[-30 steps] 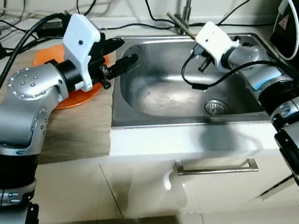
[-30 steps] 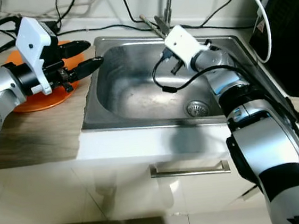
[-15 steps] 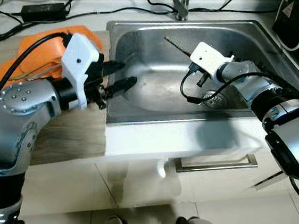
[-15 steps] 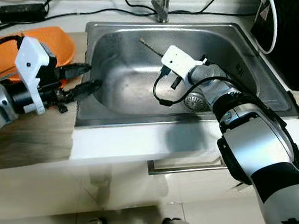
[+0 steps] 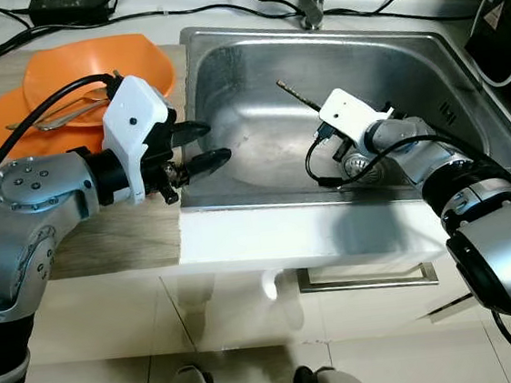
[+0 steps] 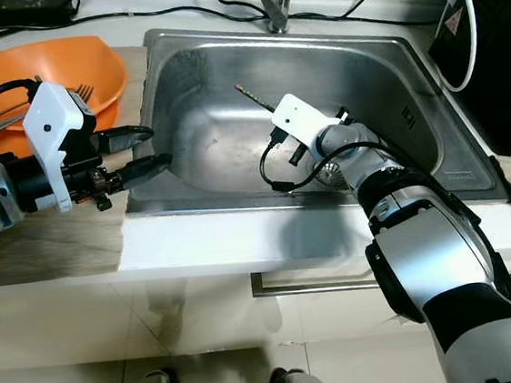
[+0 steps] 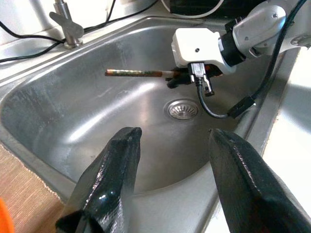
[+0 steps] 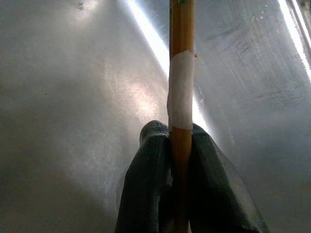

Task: Kitchen organization

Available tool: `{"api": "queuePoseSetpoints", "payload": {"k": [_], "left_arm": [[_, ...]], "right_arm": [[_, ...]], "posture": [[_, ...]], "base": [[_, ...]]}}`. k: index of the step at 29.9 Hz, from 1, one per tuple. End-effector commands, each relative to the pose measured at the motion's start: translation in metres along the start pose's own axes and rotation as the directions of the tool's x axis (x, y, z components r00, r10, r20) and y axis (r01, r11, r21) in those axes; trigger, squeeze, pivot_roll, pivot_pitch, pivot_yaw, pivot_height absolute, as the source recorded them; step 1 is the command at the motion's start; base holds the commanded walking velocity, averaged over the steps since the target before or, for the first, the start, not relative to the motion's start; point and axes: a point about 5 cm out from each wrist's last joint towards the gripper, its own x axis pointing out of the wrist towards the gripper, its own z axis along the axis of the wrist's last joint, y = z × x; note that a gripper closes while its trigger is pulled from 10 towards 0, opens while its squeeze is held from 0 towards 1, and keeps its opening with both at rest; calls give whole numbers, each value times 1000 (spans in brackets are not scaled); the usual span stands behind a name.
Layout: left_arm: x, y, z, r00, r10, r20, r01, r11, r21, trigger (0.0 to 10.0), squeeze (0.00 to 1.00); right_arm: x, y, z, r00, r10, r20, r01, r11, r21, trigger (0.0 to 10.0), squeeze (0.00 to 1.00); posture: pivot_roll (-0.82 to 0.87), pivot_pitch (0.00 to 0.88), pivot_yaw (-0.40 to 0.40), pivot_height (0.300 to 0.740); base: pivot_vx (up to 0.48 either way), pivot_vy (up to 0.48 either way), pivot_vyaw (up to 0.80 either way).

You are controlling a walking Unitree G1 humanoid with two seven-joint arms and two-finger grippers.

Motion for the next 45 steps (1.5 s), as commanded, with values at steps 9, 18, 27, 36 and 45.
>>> {"api": "queuePoseSetpoints", "payload": {"k": [9,18,27,36,45], "left_arm": [[-1,1,9,1000,12,20,-13,1000,22,10000,0],[0,2,11,999,17,28,-18,999,31,10000,0],[3,14,15,995,77,66,-79,997,21,10000,0],[5,16,15,995,66,73,-68,997,27,10000,0],[-10,63,26,877,461,136,-467,884,9,10000,0]], "right_arm": [[-1,3,-12,1000,4,-18,-4,999,33,10000,643],[-2,2,-14,1000,-1,-17,2,999,47,10000,1000],[-3,-4,-12,999,-40,-9,40,998,47,10000,0],[-5,-13,-11,995,-94,15,89,978,189,10000,0],[-14,-44,25,943,-244,227,127,892,433,10000,0]], "posture": [[214,190,-127,740],[213,172,-122,740],[202,134,-105,740],[193,131,-95,740],[190,96,-132,740]], "base": [[0,0,0],[0,0,0],[0,0,0],[0,0,0],[0,0,0]]}}
